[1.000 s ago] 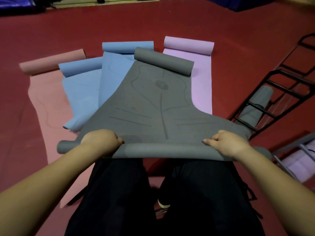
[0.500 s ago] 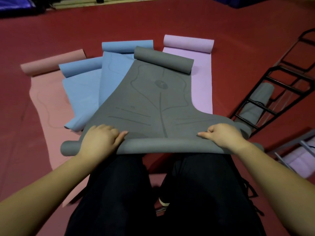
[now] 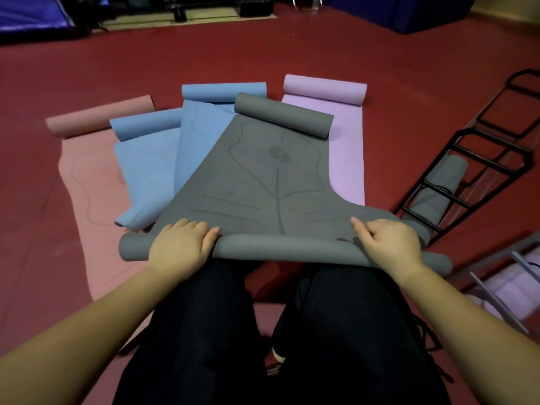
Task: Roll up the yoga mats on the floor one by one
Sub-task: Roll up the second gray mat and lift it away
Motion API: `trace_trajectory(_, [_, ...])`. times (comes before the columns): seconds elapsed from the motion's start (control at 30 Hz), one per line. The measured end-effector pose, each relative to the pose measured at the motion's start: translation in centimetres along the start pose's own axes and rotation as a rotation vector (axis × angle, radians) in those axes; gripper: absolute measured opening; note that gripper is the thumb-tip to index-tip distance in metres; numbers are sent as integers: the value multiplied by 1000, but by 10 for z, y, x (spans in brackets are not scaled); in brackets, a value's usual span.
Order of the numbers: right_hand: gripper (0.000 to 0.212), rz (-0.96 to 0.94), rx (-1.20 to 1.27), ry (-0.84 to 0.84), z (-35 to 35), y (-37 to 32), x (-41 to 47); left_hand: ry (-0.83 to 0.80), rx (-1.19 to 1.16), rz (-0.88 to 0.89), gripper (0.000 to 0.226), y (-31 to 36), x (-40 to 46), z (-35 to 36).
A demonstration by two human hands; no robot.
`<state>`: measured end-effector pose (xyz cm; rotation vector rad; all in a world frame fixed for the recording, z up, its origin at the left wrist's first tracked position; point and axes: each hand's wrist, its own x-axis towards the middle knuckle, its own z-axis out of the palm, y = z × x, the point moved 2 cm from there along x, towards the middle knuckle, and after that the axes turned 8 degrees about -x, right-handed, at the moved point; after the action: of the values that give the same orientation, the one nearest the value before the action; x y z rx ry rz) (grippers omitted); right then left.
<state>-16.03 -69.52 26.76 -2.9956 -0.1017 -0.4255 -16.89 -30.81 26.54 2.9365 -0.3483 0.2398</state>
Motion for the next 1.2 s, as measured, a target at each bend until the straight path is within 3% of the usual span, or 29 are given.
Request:
trace_trajectory(0.13, [53, -68, -60, 101, 1, 3, -23, -52, -62, -101, 58, -2, 13, 2])
trace_trajectory(0.37, [44, -35, -161, 51, 13, -1, -37, -115, -56, -126, 50, 10, 21, -7])
trace_trajectory(0.57, [54, -19, -188, -192, -12, 8, 14, -289, 17, -226, 68, 12, 49, -32])
trace_trajectory(0.77, [60, -15, -73, -679, -11, 19, 24, -635, -3, -268, 54, 18, 59, -23])
trace_trajectory(0.87, [54, -13, -27, -780, 1, 16, 25, -714, -49, -296, 51, 16, 58, -10])
trace_trajectory(1.2, [47, -57, -30, -616, 17, 12, 35, -691, -49, -335, 43, -4, 67, 5])
